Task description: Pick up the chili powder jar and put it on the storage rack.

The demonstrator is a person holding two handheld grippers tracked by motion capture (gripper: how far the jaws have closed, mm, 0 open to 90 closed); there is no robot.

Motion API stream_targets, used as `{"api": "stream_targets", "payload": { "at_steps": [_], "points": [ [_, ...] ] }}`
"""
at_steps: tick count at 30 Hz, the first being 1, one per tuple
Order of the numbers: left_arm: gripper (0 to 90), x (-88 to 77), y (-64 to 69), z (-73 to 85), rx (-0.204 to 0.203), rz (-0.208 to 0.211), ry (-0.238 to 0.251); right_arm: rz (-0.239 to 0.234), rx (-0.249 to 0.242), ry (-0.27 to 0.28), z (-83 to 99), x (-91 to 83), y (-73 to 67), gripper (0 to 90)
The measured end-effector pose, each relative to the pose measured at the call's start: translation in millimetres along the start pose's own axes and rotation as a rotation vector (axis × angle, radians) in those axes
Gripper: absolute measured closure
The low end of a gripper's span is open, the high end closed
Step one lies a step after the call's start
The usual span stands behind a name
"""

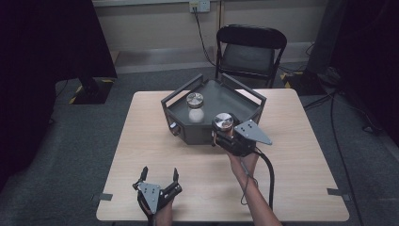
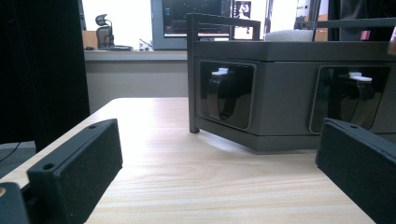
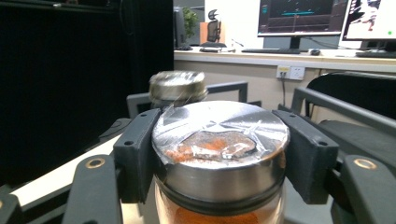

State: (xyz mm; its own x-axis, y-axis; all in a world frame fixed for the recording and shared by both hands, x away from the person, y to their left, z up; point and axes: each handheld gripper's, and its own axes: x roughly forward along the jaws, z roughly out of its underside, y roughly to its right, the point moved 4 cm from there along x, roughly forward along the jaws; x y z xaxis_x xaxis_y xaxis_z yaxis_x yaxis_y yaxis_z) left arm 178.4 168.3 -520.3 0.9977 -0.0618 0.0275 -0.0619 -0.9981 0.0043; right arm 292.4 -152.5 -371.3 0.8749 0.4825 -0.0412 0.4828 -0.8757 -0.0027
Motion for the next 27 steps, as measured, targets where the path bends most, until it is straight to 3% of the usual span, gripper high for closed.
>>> {"api": "stream_targets", "payload": {
  "at_steps": [16, 22, 25, 27],
  "points": [
    [0.0, -0.1, -0.1, 0.0, 0.0, 0.001, 0.0, 0.085, 0.039, 0.039, -24.9, 23.3, 7.3, 34.6],
    [0.0, -0.1, -0.2, 0.0, 0.0, 0.001, 0.0, 0.114, 0.009, 0.029, -28.8, 35.7, 7.8, 34.6],
    [0.0, 0.0, -0.2, 0.0, 0.0, 0.001, 0.0, 0.132, -0.032, 0.024, -24.8, 44.9, 6.5, 34.6],
    [0.0, 0.0, -0.3, 0.0, 0.0, 0.003, 0.0, 0.134, -0.027, 0.023, -22.2, 50.3, 7.8, 34.6]
  ]
}}
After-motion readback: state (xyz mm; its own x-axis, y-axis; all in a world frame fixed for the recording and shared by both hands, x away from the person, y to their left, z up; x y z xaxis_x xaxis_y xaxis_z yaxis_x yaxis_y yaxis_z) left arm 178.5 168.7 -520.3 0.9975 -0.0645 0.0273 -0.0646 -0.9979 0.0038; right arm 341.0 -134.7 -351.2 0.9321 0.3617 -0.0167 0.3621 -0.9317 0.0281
